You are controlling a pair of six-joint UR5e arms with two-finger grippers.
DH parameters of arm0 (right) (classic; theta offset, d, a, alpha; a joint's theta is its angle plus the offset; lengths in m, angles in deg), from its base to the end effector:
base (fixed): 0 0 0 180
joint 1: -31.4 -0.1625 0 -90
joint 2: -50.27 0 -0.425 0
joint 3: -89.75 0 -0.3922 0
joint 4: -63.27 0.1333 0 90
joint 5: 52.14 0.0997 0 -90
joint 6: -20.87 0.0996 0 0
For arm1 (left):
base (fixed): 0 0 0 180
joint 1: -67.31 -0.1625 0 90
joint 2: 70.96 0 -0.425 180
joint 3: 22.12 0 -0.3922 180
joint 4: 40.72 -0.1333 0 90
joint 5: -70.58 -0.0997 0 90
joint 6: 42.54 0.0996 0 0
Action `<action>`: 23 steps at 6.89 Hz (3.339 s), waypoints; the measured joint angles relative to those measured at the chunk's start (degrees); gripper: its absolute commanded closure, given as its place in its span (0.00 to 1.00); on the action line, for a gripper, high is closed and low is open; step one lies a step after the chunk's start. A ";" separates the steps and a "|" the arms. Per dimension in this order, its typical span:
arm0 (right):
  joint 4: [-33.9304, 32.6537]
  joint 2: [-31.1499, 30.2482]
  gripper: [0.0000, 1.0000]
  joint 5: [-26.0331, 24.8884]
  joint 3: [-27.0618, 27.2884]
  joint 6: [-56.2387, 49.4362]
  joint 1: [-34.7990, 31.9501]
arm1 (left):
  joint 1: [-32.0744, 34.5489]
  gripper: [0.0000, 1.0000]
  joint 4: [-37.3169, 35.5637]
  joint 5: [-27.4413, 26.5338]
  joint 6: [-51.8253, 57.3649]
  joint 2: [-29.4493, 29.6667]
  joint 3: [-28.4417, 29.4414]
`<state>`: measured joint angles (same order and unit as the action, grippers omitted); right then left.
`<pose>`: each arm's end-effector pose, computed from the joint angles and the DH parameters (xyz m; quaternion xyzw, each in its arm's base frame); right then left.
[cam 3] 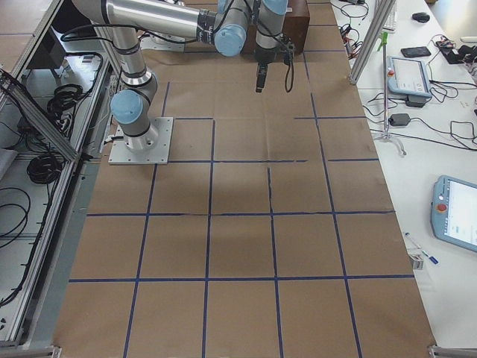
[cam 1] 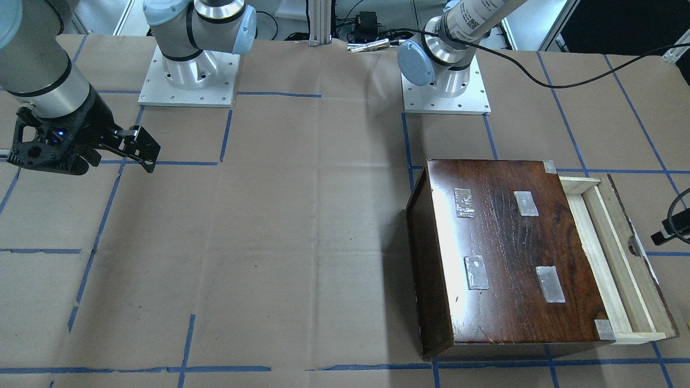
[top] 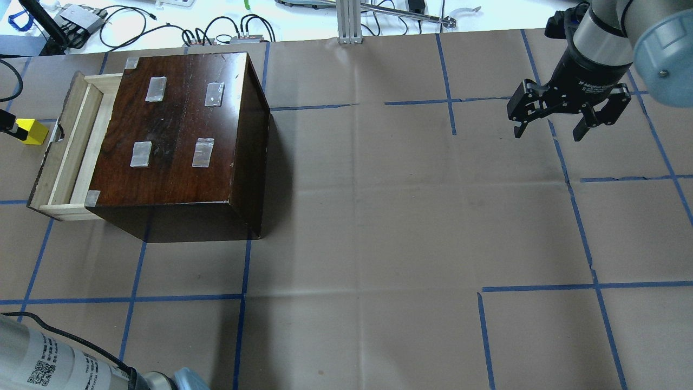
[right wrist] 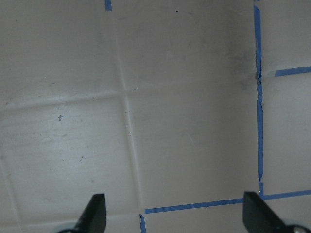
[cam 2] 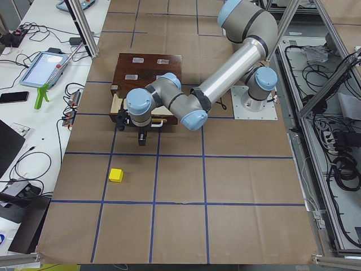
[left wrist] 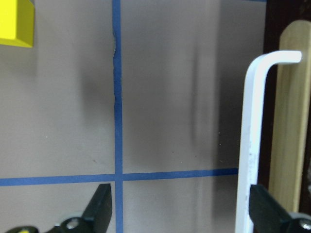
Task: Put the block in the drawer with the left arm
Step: 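Release the handle and move the left gripper over the yellow cube, then lower the left gripper and grasp the yellow cube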
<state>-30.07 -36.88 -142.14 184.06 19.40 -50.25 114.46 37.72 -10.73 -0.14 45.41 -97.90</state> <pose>0.0588 -0.5171 0.4321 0.0600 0.9976 0.0332 0.0029 0.3475 -0.5927 0.3613 0.0043 -0.9971 0.0475 0.0592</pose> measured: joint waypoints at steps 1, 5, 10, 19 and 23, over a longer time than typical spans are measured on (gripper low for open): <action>0.00 -0.01 0.00 0.00 0.00 -0.02 0.00 | 0.03 0.01 0.08 -0.69 -0.01 0.75 2.73; 0.00 0.02 0.00 0.00 0.00 0.00 0.00 | -0.04 0.01 0.12 -2.80 0.20 11.85 18.60; 0.00 0.02 0.00 0.00 0.00 0.04 0.00 | 0.03 0.01 5.78 -2.88 0.32 32.34 44.00; 0.00 0.03 0.00 0.00 0.00 0.01 0.00 | 0.52 0.67 9.83 -3.17 0.23 41.18 48.25; 0.00 -0.03 0.00 0.00 0.00 0.00 0.00 | 0.39 0.71 17.08 -5.49 0.18 33.30 47.97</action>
<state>-30.07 -36.91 -142.14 184.06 19.39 -50.25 114.85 54.81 -16.22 0.04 78.71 -49.93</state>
